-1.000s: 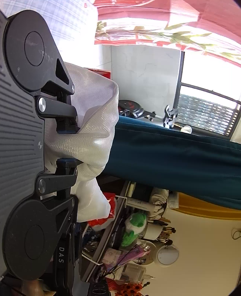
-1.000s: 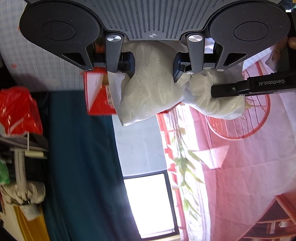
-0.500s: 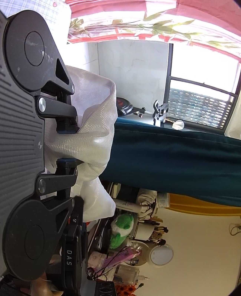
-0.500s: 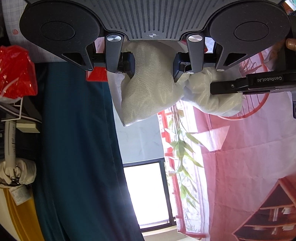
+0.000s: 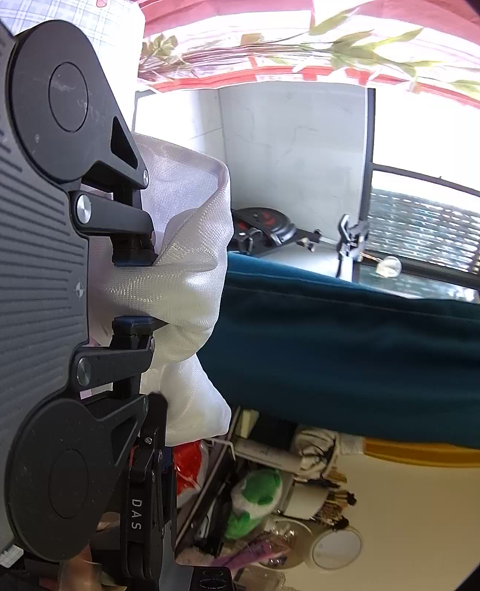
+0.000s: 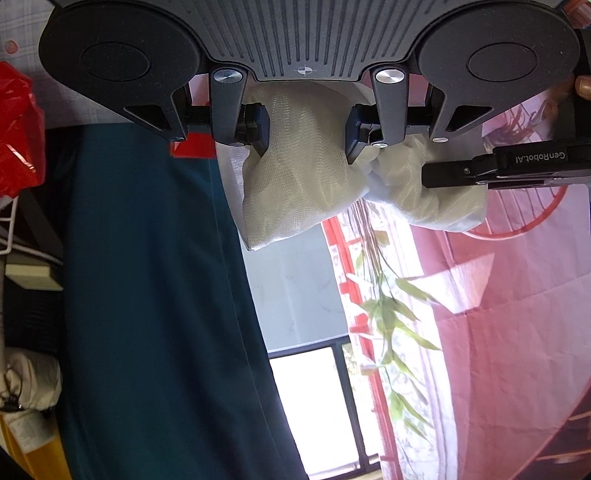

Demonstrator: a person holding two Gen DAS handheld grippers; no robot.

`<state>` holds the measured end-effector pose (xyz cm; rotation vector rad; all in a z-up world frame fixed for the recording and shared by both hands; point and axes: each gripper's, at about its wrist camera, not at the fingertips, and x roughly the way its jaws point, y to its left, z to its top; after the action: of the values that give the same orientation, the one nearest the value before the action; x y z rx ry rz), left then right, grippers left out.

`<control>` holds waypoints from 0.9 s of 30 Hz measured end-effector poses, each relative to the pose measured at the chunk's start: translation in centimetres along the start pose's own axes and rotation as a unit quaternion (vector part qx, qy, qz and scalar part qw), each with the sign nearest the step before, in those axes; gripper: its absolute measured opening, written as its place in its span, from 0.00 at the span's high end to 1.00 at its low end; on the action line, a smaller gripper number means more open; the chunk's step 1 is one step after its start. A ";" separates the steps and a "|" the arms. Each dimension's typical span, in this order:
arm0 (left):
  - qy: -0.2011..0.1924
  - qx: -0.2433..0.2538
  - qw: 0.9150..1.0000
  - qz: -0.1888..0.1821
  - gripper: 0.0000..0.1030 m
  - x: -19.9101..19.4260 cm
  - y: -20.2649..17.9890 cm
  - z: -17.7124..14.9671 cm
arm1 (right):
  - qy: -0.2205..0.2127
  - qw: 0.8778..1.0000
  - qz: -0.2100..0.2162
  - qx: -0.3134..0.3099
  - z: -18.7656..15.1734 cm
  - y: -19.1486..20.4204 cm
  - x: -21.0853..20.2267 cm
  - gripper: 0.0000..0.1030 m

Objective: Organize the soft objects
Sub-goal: 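Carry the mesh bags into the red box and open the left gripper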

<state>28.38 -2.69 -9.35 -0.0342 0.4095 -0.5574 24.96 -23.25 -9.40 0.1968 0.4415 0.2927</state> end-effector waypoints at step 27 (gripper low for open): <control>0.148 0.019 0.988 0.043 0.61 11.9 5.3 -1.0 | 0.141 0.987 -0.079 -0.010 -1.5 -3.8 14.8 0.53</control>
<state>39.84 -4.32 -15.38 0.1031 0.6862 -0.4864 37.99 -21.94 -17.44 0.0996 0.7307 0.1696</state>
